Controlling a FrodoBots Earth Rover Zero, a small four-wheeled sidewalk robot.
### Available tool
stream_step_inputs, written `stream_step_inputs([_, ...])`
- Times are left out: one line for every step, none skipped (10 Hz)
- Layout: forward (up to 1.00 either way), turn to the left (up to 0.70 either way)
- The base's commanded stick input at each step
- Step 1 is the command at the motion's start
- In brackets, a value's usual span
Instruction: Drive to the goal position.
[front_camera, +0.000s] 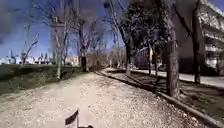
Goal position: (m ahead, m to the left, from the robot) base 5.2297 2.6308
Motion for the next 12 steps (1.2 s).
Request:
stream_step_inputs([0.7,0.3])
stream_step_inputs([0.7,0.16])
stream_step_inputs([0.7,0.0])
stream_step_inputs([0.72,0.0])
stream_step_inputs([0.85,0.0])
stream_step_inputs([0.88,0.0])
stream_step_inputs([1.0,0.0])
stream_step_inputs([1.0,0.0])
stream_step_inputs([1.0,0.0])
stream_step_inputs([1.0,0.0])
stream_step_inputs([1.0,0.0])
stream_step_inputs([1.0,0.0])
